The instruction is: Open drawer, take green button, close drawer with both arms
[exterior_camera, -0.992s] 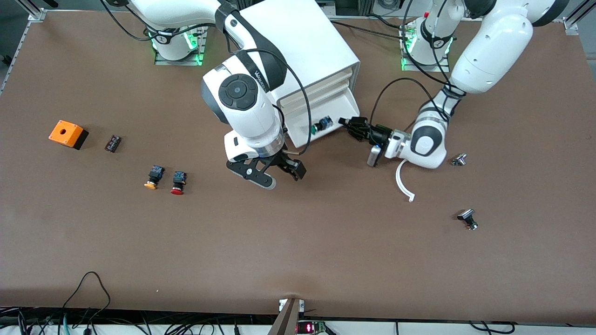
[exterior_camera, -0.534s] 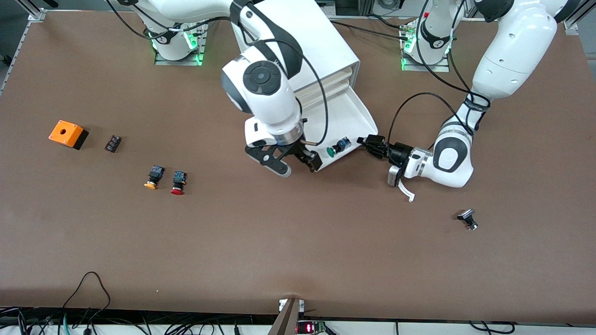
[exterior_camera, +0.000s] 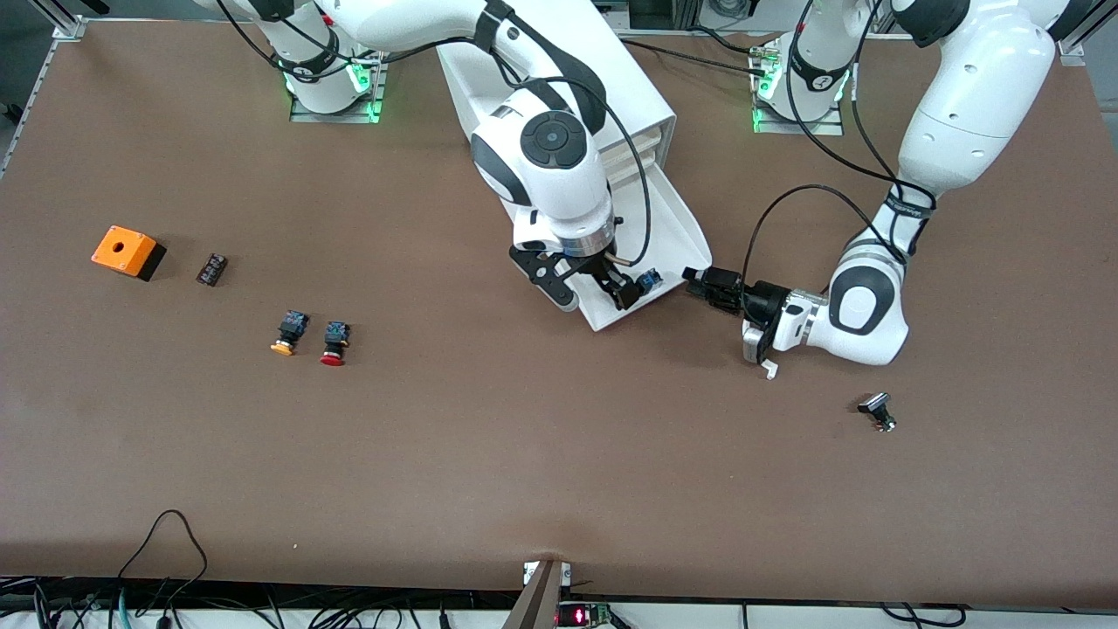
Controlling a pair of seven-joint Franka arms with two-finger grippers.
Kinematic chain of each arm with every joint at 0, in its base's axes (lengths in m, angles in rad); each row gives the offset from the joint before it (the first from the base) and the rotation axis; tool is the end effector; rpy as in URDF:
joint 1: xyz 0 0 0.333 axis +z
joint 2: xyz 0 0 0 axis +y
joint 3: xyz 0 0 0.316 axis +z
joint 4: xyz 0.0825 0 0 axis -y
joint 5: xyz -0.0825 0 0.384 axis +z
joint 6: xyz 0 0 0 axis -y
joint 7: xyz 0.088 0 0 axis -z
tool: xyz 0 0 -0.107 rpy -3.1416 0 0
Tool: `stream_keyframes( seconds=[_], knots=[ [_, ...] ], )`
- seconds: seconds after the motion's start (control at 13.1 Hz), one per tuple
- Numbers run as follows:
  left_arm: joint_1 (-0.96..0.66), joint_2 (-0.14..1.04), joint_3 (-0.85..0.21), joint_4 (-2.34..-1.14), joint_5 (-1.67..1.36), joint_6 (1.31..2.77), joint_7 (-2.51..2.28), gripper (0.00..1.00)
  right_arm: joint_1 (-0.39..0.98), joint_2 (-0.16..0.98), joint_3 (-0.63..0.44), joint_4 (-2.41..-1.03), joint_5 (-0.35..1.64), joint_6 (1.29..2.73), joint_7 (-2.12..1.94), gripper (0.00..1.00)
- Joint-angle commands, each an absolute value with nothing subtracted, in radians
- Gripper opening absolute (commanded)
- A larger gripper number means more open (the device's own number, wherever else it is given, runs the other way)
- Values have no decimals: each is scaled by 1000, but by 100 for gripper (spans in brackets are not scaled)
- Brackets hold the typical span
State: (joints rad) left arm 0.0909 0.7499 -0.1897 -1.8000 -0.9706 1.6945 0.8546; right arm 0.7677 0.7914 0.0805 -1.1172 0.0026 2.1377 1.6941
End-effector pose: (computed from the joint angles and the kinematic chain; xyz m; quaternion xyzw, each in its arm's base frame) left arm 0.5659 -0.1322 0.1388 0.7965 -0.1433 -0.1716 0.5618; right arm 0.5325 0.5732 0.3640 -0.8989 0.4218 -0.0071 0.1186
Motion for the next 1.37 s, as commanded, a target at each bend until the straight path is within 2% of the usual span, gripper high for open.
stream_keyframes(
  seconds=[0.0,0.23,0.46,0.99,1.14,1.22,1.3],
  knots=[
    [106,718,-181,-1668,-806,1585,663,100,804,870,71,-1043,-2,2184,1793,100],
    [124,718,-179,-1473,-585,1435,465,100,824,910,71,-1042,-2,2255,1847,100],
    [115,718,-181,-1367,-433,1358,267,100,833,936,77,-1042,2,2292,1874,100],
    [46,675,-196,-1347,-56,1365,39,100,861,988,81,-1042,12,2339,1907,100],
    [28,634,-193,-1354,-40,1449,-33,100,870,999,81,-1042,12,2353,1910,99],
    [28,612,-190,-1359,-32,1486,-44,100,871,1005,81,-1042,12,2358,1908,90],
    [29,608,-190,-1350,-26,1496,-44,100,871,1005,81,-1042,12,2355,1904,73]
  ],
)
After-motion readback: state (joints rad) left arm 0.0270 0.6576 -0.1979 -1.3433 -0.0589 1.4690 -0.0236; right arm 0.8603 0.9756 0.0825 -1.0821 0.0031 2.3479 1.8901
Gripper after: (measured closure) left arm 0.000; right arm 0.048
